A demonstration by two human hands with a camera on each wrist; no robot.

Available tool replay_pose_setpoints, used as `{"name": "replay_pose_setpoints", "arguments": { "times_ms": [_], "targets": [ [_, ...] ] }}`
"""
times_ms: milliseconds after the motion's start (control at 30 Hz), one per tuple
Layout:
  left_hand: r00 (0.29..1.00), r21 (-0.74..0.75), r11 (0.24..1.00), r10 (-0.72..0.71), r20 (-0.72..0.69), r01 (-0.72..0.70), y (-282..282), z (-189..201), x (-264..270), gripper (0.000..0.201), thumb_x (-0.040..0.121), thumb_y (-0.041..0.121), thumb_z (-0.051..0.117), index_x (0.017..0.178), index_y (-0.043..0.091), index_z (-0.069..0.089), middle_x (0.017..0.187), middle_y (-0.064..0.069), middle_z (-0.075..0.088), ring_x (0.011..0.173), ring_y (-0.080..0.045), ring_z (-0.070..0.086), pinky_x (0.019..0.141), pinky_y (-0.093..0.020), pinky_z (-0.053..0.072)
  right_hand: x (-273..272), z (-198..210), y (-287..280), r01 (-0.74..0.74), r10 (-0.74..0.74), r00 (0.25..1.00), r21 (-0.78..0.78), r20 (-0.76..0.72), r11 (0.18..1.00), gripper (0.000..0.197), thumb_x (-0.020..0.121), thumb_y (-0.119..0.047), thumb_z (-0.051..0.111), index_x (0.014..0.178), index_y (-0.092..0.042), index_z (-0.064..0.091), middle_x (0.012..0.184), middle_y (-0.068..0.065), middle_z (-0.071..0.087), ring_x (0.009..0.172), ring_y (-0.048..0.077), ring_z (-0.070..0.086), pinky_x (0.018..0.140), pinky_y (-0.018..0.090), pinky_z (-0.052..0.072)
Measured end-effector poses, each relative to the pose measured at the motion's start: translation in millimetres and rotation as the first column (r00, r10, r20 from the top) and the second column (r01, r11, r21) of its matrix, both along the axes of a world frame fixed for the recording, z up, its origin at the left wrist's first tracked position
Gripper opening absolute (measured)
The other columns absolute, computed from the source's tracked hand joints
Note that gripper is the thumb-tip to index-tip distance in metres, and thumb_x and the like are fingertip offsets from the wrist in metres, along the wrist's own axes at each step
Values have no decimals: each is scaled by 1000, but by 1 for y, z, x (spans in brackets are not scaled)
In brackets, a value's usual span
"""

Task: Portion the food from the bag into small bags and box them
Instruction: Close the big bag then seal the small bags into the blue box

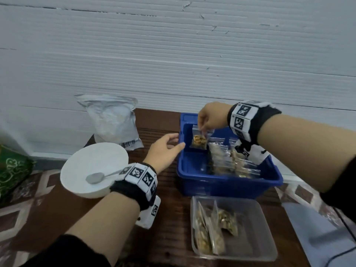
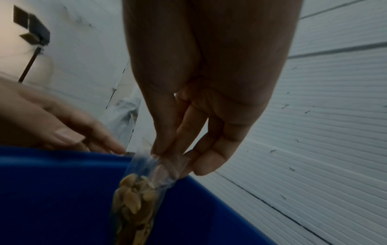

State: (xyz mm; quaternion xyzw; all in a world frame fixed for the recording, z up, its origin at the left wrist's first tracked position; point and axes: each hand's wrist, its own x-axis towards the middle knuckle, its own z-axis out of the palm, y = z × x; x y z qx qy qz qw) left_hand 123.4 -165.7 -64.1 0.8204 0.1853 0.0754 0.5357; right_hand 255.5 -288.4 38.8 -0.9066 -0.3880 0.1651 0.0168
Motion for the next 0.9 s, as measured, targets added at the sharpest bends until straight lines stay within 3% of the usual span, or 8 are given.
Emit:
{"name": "replay_pose_setpoints", "arguments": {
  "times_ms": [133,267,400,500,633,800,900],
  "targets": [
    [998,-54,997,-55,8,55,6,-13,3,43,94,31,59,135,22,50,124,4,59,109,-8,57,97,-31,49,17,-30,19,-28,19,997,-117,-78,993,4,86,-15,68,83,-17,67,80,0,71,62,5,61,60,19,50],
    [997,-91,994,-56,44,60,6,-16,1,44,94,32,58,136,24,49,125,6,58,110,-7,56,98,-32,49,23,-49,28,-28,9,992,-142,-130,989,16,91,-2,56,87,-12,68,91,14,73,69,19,68,72,32,59],
    [997,-102,993,-59,53,64,7,-18,1,45,94,35,57,137,26,48,125,8,58,112,-5,55,99,-32,48,22,-58,34,-78,81,997,-157,13,984,24,87,1,53,93,-11,73,99,10,71,85,27,67,67,33,54],
    [997,-105,993,-49,61,55,7,-20,1,46,93,36,58,137,27,49,126,8,58,112,-3,56,99,-32,48,18,-58,36,-115,154,973,-223,171,968,21,89,-8,56,104,-12,70,104,10,64,81,28,60,58,29,42],
    [998,-134,990,-31,60,39,6,-22,1,45,93,36,58,136,28,49,126,8,58,112,-4,57,100,-35,48,15,-56,36,-143,256,904,-324,343,935,19,95,-11,50,112,-9,59,103,12,56,81,30,53,65,32,40],
    [998,-131,991,-32,55,39,6,-21,0,45,93,36,58,137,29,49,126,8,59,111,-4,57,99,-34,49,12,-54,33,-128,262,891,-348,371,929,18,95,-10,50,111,-9,58,97,11,53,76,26,46,65,32,40],
    [998,-129,991,-31,52,38,5,-21,-1,47,92,37,59,137,28,49,125,6,61,110,-5,59,98,-32,49,9,-48,28,-115,206,917,-268,341,957,18,94,-12,50,107,-9,63,103,11,60,84,30,57,67,32,45]
  ]
}}
